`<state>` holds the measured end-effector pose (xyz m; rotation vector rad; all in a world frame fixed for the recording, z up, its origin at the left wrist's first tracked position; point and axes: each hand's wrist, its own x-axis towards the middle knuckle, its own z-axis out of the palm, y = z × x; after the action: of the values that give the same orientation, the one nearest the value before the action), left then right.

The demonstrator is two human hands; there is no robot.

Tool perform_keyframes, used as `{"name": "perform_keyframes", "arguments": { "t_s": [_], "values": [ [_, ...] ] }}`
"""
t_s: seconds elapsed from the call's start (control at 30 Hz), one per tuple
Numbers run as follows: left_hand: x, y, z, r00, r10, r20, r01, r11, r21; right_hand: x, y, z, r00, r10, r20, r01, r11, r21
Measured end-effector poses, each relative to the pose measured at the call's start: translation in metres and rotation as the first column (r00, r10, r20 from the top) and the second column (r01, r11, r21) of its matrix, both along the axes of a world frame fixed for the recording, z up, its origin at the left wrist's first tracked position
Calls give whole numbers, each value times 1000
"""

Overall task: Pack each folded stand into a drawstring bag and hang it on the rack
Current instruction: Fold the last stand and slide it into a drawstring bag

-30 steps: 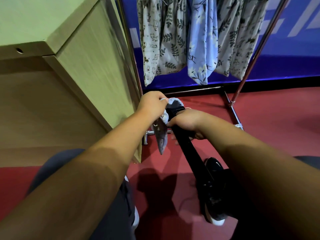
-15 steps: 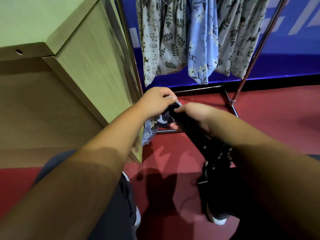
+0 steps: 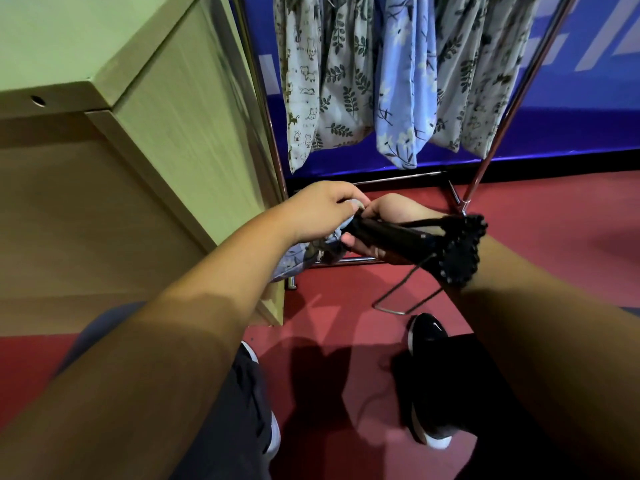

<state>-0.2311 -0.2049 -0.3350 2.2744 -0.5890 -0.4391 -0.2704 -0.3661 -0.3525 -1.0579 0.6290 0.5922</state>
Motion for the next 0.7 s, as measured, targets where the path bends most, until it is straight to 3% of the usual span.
{"name": "perform_keyframes", "arguments": {
  "t_s": [0.13,0.27,0.4,0.53,0.63,0.7],
  "values": [
    [-4,6,3,986,-114,-121,116,993,9,9,-9,9,997,77,31,-68,971,-231],
    [-3,10,9,986,-161,-39,165,973,160,10,-20,14,964,252,82,-205,904,-375],
    [-2,9,3,986,-165,-13,163,949,269,3,-23,20,965,257,46,-237,936,-260],
    [0,12,0,980,-199,13,192,958,211,4,-27,25,976,198,94,-143,899,-414],
    [-1,14,6,980,-192,55,181,970,162,-6,-27,16,985,164,56,-135,928,-349],
    [-5,11,13,983,-158,94,145,981,133,-8,-22,6,973,231,-16,-223,916,-335]
  ]
}}
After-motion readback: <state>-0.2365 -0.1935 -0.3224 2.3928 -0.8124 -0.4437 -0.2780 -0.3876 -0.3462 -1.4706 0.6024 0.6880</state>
